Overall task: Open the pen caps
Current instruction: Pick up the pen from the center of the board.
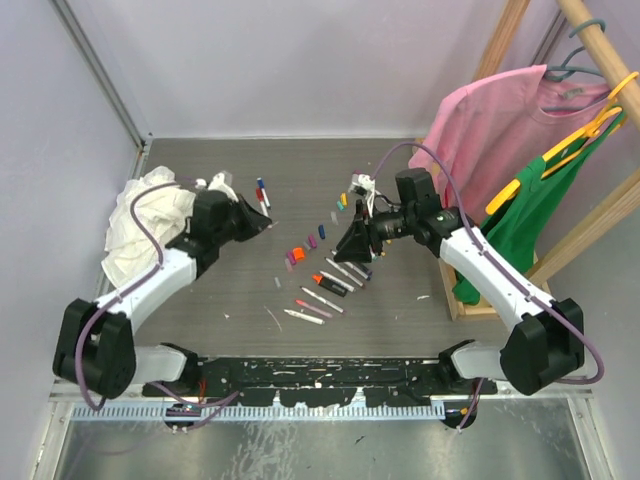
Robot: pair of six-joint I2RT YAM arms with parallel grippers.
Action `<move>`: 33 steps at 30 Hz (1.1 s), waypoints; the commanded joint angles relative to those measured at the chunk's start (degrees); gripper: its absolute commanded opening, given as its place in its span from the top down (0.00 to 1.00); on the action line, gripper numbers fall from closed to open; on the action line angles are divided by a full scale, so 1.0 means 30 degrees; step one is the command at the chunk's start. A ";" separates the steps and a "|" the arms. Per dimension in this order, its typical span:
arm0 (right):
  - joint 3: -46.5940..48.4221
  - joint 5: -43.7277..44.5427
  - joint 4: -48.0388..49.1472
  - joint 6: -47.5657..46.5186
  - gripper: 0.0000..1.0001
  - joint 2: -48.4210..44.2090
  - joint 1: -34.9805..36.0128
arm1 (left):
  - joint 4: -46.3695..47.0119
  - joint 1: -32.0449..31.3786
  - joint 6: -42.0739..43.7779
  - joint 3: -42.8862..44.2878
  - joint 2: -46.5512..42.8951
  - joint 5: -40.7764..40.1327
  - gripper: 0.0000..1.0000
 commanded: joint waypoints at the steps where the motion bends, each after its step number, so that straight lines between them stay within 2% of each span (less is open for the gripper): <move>1: -0.0119 -0.2728 0.2181 0.1340 0.51 -0.0954 -0.0432 | 0.8007 -0.2486 -0.0871 -0.3840 -0.3162 0.1219 1.00; 5: -0.0706 -0.2911 0.3613 0.2138 0.43 -0.1585 -0.0847 | 1.1459 -0.4935 -0.0632 -0.6433 -0.5435 0.0066 1.00; 9: -0.2005 -0.3971 0.6669 0.4265 0.34 -0.1926 -0.0938 | 1.4633 -0.7245 -0.0178 -0.8142 -0.6575 -0.1428 1.00; 15: -0.2802 -0.4176 0.8659 0.5545 0.32 -0.2027 -0.0947 | 1.7630 -1.0548 0.1014 -0.9233 -0.6333 -0.3789 1.00; 22: -0.4460 -0.3864 1.2861 0.8514 0.31 -0.2366 -0.0997 | 2.0367 -1.2105 0.1691 -0.9328 -0.5226 -0.4736 1.00; 28: -0.4873 -0.3217 1.3861 0.9245 0.31 -0.2365 -0.1074 | 2.2547 -1.2966 0.1859 -0.9735 -0.4223 -0.5258 1.00; 33: -0.5538 -0.3157 1.5771 1.0702 0.32 -0.2375 -0.1121 | 2.2967 -1.3428 0.2055 -0.9579 -0.3772 -0.5497 1.00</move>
